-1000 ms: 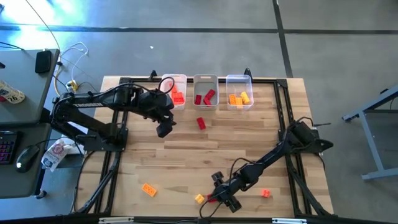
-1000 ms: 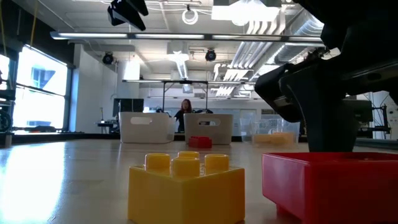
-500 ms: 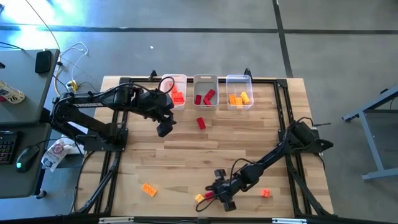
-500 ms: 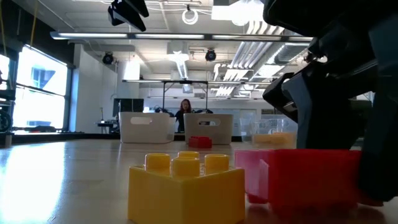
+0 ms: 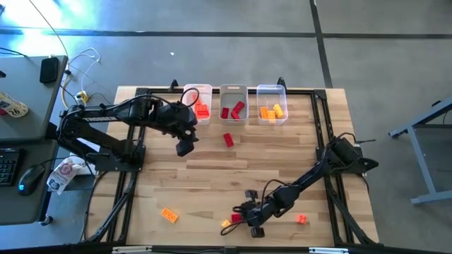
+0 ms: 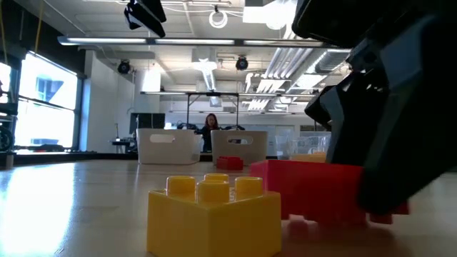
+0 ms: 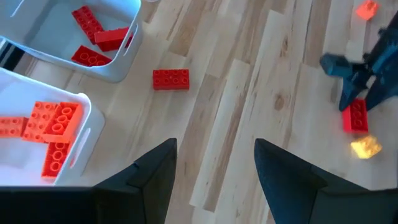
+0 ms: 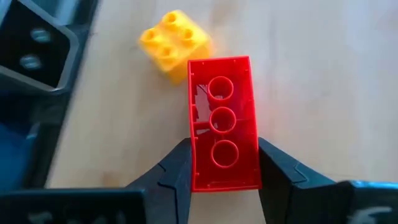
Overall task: Sort & place blocks by color
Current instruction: Put the red game piece into the gray bin
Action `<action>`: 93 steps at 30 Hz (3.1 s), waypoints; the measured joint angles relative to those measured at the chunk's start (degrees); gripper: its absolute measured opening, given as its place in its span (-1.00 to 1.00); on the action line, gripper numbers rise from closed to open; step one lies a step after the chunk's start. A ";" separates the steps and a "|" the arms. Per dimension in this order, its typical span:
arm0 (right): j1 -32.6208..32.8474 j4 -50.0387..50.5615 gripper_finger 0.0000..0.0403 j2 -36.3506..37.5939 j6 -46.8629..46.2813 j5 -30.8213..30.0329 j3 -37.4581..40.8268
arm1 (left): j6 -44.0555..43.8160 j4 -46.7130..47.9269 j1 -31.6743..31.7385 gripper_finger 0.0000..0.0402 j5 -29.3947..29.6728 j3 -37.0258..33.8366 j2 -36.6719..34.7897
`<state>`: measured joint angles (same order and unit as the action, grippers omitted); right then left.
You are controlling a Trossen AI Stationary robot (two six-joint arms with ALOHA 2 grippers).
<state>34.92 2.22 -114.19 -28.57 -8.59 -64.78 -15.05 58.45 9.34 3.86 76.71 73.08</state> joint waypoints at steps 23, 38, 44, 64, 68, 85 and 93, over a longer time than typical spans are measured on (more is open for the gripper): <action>-14.08 4.87 -0.43 10.41 1.73 -25.11 0.07 | 18.15 0.48 0.00 0.00 0.00 0.00 0.00; -36.37 3.10 -0.43 12.67 12.42 -24.04 0.03 | 19.71 0.51 -0.02 0.00 1.85 0.00 0.00; -41.78 2.65 -0.42 12.67 13.04 -23.97 0.03 | 17.54 2.16 -0.02 0.00 1.74 0.00 0.00; -54.54 3.11 -0.42 12.05 3.97 -7.29 0.00 | 14.90 3.26 0.00 0.00 1.70 0.00 0.00; -54.86 3.54 -0.42 11.95 4.43 -7.30 0.01 | 14.60 3.48 -0.01 0.00 1.70 0.00 0.00; -54.93 6.00 0.00 11.95 9.43 -5.19 -1.37 | 12.24 11.26 -0.02 0.00 0.95 -0.04 0.83; -54.24 16.06 0.04 11.95 8.50 0.11 -9.74 | 12.17 12.36 -0.95 0.00 -7.95 -0.04 0.83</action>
<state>-19.32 18.28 -102.24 -20.07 -8.48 -74.52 -2.88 70.82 8.39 -4.10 76.66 73.91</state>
